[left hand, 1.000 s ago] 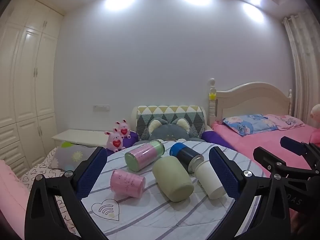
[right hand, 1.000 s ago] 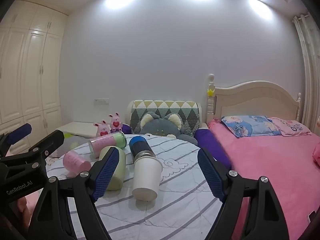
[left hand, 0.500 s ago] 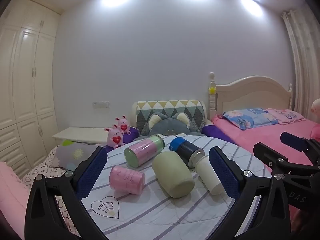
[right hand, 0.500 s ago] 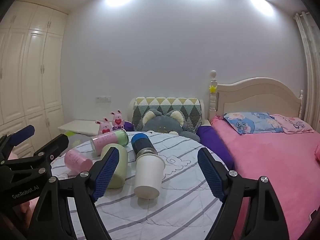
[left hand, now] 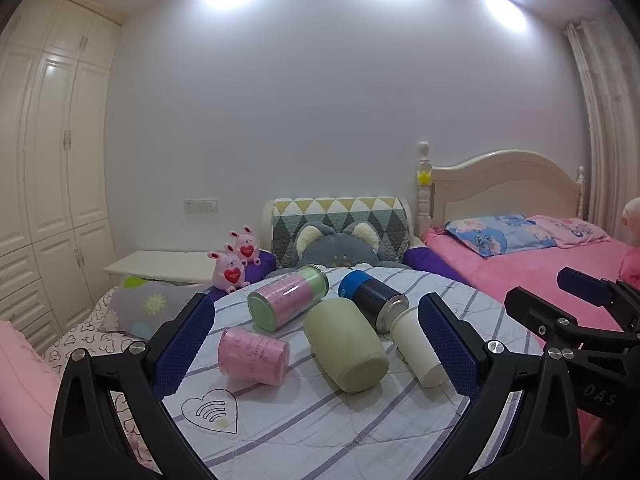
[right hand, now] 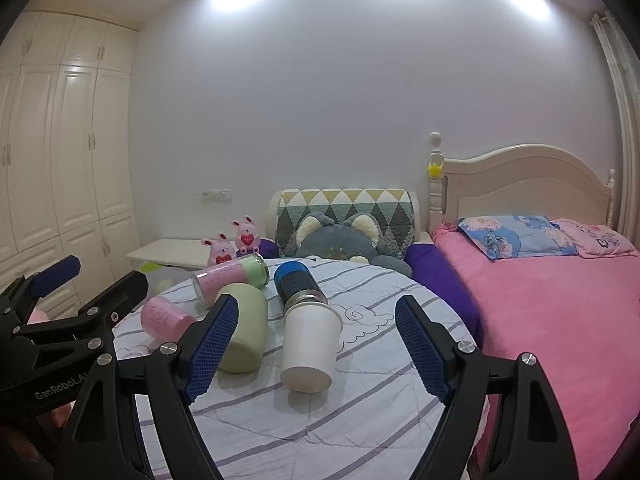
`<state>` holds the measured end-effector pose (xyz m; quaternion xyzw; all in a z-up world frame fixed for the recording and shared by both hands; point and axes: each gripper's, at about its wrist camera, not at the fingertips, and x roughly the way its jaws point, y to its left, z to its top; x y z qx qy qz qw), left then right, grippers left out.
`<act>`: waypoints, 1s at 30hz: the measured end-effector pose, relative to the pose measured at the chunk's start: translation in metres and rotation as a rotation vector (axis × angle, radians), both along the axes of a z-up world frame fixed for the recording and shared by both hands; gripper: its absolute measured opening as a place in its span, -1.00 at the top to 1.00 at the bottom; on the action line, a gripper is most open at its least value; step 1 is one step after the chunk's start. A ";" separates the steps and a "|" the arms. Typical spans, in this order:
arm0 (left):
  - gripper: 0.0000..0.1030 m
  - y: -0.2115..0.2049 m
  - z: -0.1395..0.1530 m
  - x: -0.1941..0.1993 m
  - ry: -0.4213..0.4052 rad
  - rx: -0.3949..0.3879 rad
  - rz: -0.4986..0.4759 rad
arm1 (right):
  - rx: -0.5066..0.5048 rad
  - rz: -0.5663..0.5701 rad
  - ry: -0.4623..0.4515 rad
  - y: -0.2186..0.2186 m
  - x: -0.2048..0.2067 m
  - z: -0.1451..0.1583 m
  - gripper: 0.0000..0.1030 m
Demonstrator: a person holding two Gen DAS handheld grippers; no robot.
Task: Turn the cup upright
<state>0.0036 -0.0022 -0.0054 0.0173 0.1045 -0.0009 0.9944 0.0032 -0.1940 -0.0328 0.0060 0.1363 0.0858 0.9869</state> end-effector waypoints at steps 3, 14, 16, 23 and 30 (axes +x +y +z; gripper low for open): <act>-1.00 -0.001 -0.001 0.001 0.005 -0.006 -0.006 | 0.004 0.006 0.005 -0.001 0.001 -0.001 -0.60; -1.00 -0.001 -0.001 0.003 0.012 0.001 -0.006 | 0.002 0.003 0.017 -0.001 0.003 -0.002 -0.60; -1.00 -0.001 -0.001 0.004 0.013 0.002 -0.003 | 0.000 0.003 0.017 -0.001 0.003 -0.002 -0.60; -1.00 -0.001 -0.001 0.006 0.024 0.002 -0.006 | -0.002 0.002 0.022 -0.002 0.002 -0.004 -0.60; -1.00 0.000 -0.002 0.007 0.023 0.000 -0.006 | -0.007 -0.003 0.029 -0.002 0.002 -0.004 -0.60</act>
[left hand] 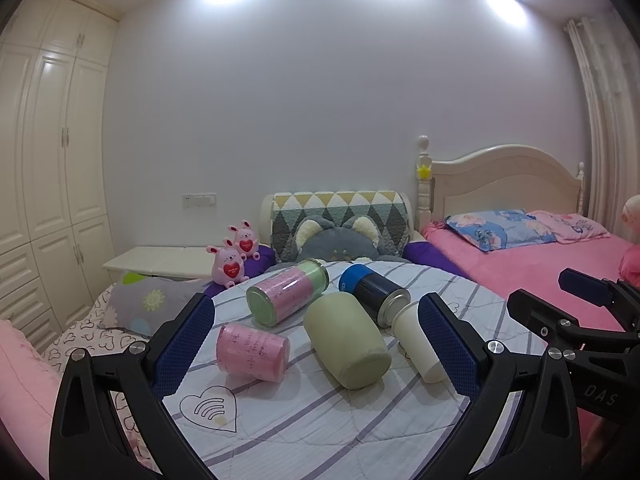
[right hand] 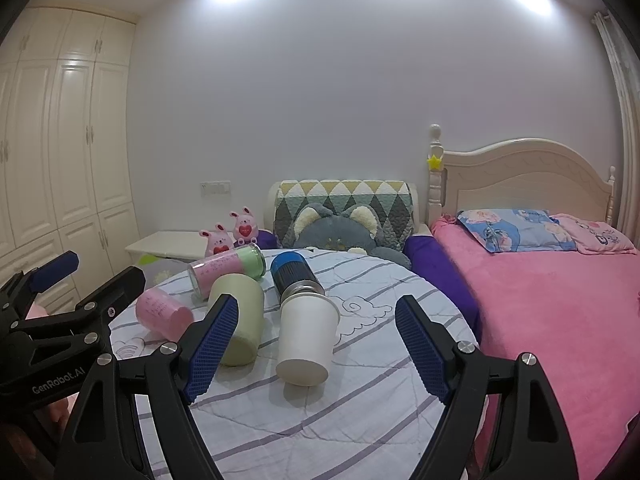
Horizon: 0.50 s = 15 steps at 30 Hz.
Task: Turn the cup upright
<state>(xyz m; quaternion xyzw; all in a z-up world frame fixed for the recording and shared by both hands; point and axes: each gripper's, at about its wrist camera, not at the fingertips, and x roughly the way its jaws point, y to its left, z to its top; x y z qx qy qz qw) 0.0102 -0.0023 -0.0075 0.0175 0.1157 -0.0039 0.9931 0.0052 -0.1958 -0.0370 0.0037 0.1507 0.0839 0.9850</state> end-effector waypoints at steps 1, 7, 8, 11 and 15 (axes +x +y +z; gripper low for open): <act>-1.00 0.000 0.000 0.000 0.000 0.000 0.002 | -0.001 0.000 0.002 0.000 0.001 0.000 -0.60; -1.00 0.003 -0.004 0.002 0.003 0.002 0.006 | -0.003 -0.001 0.007 0.000 0.003 0.001 -0.60; -1.00 0.003 -0.005 0.003 0.006 0.001 0.007 | -0.003 0.000 0.005 0.000 0.002 0.000 -0.60; -1.00 0.005 -0.007 0.009 0.012 -0.001 0.009 | -0.006 -0.001 0.005 0.001 0.004 0.000 -0.60; -1.00 0.006 -0.010 0.019 0.030 0.002 0.016 | -0.007 0.004 0.019 0.001 0.009 -0.001 -0.60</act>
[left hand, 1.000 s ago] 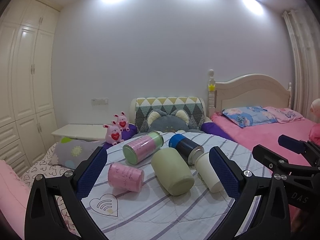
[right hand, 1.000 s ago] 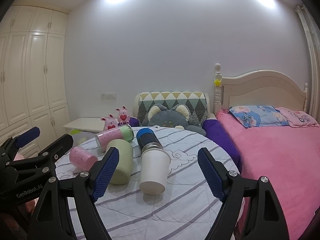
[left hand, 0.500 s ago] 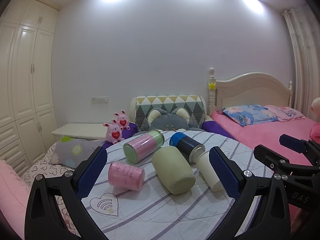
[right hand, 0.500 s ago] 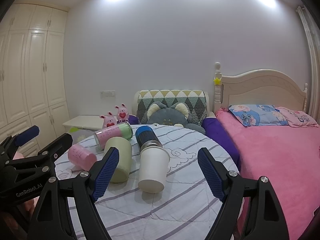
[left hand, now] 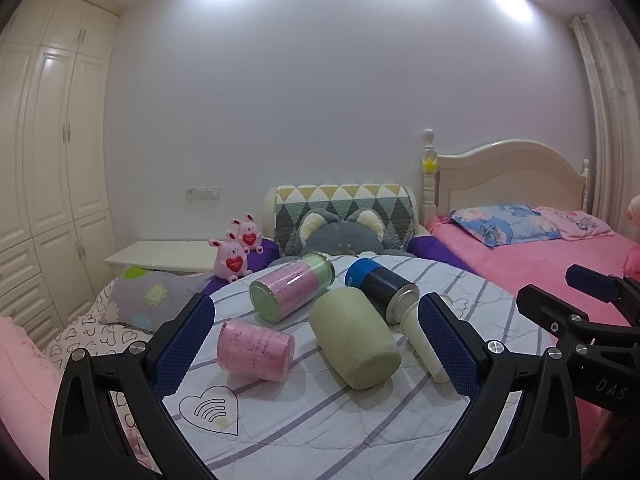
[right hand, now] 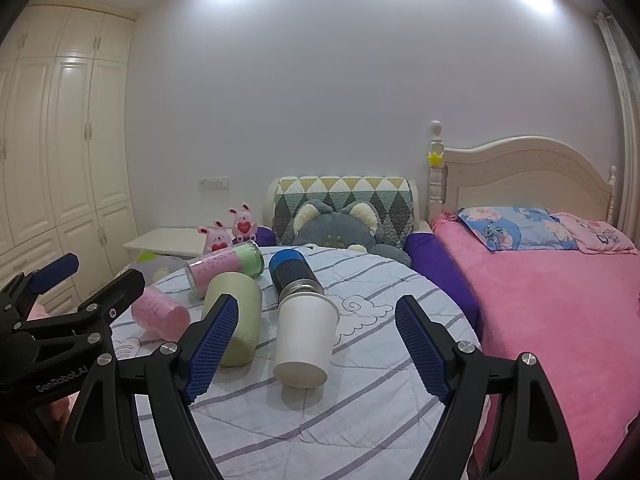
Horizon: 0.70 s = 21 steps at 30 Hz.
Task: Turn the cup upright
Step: 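Move the right tool to the blue-and-black cup and close around it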
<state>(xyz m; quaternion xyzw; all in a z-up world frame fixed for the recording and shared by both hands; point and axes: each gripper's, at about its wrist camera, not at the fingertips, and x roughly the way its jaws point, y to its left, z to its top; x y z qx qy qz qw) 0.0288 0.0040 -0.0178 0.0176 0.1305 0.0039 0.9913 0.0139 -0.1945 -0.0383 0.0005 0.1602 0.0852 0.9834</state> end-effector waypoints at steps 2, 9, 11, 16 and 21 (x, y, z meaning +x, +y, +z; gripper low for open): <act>-1.00 0.001 0.000 0.003 0.004 -0.001 0.002 | -0.005 -0.005 0.010 0.001 0.005 0.000 -0.60; -1.00 0.008 -0.004 0.022 0.045 -0.018 0.011 | -0.041 -0.006 0.041 0.008 0.026 -0.002 -0.60; -1.00 0.008 -0.003 0.029 0.051 -0.017 0.015 | -0.051 -0.002 0.054 0.010 0.034 -0.003 -0.60; -1.00 0.011 -0.004 0.048 0.077 -0.005 0.024 | -0.088 0.023 0.095 0.017 0.058 0.000 -0.60; -1.00 0.018 -0.004 0.076 0.148 -0.037 0.013 | -0.090 0.091 0.168 0.019 0.088 0.004 -0.60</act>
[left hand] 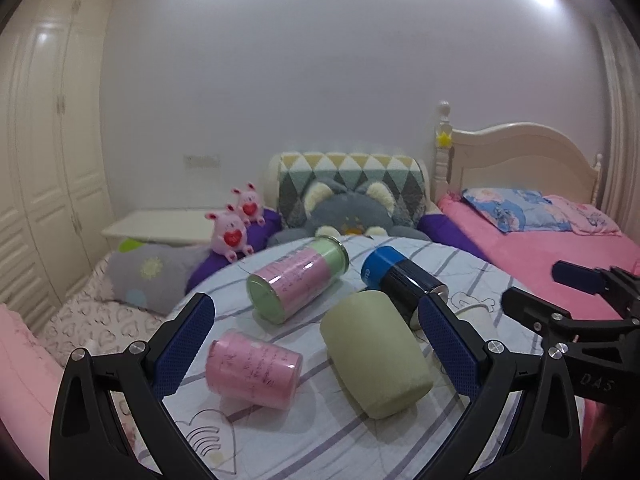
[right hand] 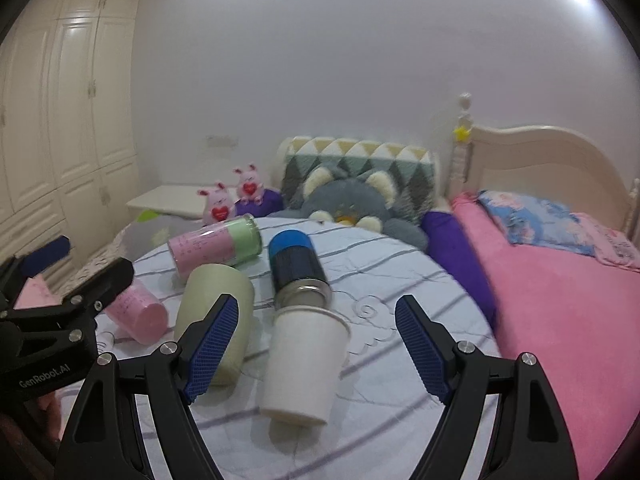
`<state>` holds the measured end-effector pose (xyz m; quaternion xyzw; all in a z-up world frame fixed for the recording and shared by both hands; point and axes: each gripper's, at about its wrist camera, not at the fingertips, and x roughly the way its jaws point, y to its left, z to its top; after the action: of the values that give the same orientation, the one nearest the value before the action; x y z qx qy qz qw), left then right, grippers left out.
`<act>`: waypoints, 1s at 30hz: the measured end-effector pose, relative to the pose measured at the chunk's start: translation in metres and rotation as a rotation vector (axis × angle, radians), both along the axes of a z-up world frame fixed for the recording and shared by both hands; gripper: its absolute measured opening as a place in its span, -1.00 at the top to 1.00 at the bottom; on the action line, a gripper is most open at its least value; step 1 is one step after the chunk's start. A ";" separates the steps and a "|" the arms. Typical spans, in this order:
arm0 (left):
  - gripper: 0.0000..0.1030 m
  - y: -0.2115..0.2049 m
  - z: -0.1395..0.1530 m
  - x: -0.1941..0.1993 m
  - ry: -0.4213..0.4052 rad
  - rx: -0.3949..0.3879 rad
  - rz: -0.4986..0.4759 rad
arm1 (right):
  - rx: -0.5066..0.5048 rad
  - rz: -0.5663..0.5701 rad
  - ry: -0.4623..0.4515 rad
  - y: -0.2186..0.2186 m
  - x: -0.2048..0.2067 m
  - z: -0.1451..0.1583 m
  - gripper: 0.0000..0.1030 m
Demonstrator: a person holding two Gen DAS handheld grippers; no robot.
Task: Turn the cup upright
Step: 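Move the right tool to the blue-and-black cup and close around it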
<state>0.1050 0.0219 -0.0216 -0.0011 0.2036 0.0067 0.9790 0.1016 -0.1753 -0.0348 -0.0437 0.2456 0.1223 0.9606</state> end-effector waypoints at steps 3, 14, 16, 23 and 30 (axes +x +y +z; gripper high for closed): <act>-1.00 0.001 0.003 0.015 0.015 0.019 0.026 | -0.052 0.033 0.027 0.008 0.021 0.005 -0.60; -1.00 0.019 0.002 0.073 0.181 0.030 0.035 | -0.172 0.168 0.266 0.037 0.114 -0.005 -0.59; -1.00 0.023 -0.002 0.084 0.219 0.025 0.035 | -0.182 0.185 0.310 0.038 0.127 -0.008 -0.59; -1.00 0.035 -0.022 0.112 0.344 0.021 0.062 | -0.256 0.275 0.481 0.056 0.167 -0.028 -0.59; -1.00 0.045 -0.036 0.127 0.415 0.002 0.071 | -0.296 0.319 0.697 0.068 0.197 -0.061 -0.59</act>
<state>0.2319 0.0669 -0.0574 -0.0057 0.4009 0.0415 0.9152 0.2983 -0.1075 -0.0962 -0.1748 0.5615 0.2408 0.7721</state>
